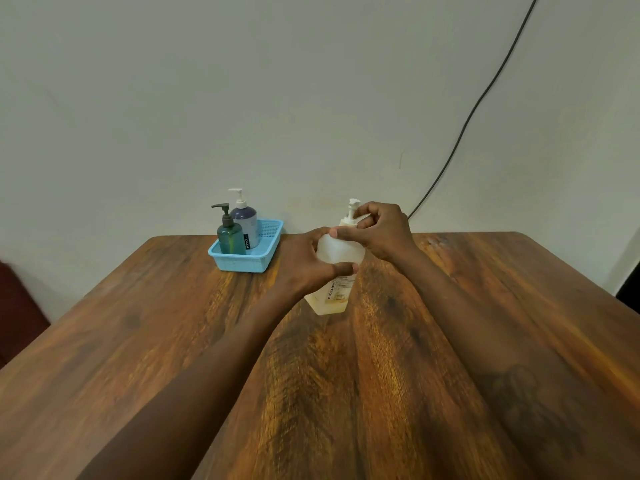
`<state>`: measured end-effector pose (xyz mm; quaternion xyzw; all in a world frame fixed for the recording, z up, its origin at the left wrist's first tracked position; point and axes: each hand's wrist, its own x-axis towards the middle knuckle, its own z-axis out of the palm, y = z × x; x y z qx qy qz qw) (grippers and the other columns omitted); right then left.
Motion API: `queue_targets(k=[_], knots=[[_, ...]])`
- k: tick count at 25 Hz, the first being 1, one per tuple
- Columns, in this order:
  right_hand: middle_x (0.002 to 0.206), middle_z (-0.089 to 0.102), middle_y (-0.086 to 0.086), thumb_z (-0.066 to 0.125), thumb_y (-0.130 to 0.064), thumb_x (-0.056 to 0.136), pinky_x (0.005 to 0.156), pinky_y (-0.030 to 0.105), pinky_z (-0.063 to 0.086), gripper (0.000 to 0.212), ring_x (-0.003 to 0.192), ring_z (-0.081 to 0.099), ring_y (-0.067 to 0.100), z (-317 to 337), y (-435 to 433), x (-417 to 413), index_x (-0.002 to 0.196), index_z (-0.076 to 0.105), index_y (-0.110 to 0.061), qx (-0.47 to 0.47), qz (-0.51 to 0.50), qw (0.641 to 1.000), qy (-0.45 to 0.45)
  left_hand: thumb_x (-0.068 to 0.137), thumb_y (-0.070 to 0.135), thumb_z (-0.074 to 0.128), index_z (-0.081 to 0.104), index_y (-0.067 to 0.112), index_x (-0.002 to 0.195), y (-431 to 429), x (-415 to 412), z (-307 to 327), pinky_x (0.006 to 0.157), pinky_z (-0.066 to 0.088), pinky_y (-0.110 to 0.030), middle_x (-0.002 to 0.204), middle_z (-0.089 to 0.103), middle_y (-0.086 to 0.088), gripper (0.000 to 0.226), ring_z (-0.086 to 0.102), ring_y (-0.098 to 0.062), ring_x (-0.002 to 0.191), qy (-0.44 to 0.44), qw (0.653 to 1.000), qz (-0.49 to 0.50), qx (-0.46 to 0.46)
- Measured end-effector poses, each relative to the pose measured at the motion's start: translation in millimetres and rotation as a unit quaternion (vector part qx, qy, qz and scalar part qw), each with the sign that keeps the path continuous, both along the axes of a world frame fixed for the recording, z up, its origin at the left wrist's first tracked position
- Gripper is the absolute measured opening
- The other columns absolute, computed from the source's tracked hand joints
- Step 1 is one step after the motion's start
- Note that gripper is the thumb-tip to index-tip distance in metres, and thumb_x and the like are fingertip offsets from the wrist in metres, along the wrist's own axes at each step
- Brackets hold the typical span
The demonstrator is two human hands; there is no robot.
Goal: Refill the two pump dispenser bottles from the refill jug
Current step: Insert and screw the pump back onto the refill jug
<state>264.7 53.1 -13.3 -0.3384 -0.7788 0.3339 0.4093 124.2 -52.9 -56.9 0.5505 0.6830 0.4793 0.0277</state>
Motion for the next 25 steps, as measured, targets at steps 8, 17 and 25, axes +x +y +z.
queue_targets(k=[8,17,25], knots=[[0.131,0.070,0.007,0.071,-0.020,0.097,0.095,0.033,0.058,0.050,0.115,0.070,0.013,6.1,-4.7,4.6,0.144,0.054,-0.022,-0.109,0.179,0.974,0.085,0.064,0.051,0.094,0.068,0.029,0.126,0.7,-0.3,2.4,0.076,0.053,-0.016,0.107,0.067,0.016,0.071,0.068,-0.009,0.099,-0.066,0.997,-0.002,0.030],[0.109,0.074,0.000,0.091,-0.021,0.076,0.086,0.030,0.063,0.052,0.099,0.073,0.015,8.1,-5.3,2.5,0.123,0.068,-0.016,-0.065,0.107,0.990,0.070,0.066,0.049,0.093,0.065,0.037,0.123,-2.5,-1.0,2.0,0.074,0.054,-0.016,0.109,0.067,0.018,0.064,0.066,-0.003,0.096,-0.066,0.997,-0.025,0.042],[0.123,0.074,0.001,0.068,-0.001,0.095,0.091,0.022,0.057,0.034,0.114,0.070,0.008,21.3,1.6,18.3,0.129,0.070,-0.009,-0.096,0.227,0.969,0.022,0.066,0.042,0.095,0.066,0.033,0.128,-1.1,-12.0,-1.8,0.089,0.062,-0.037,0.118,0.074,0.011,0.069,0.071,-0.007,0.107,-0.134,0.987,-0.094,0.000]])
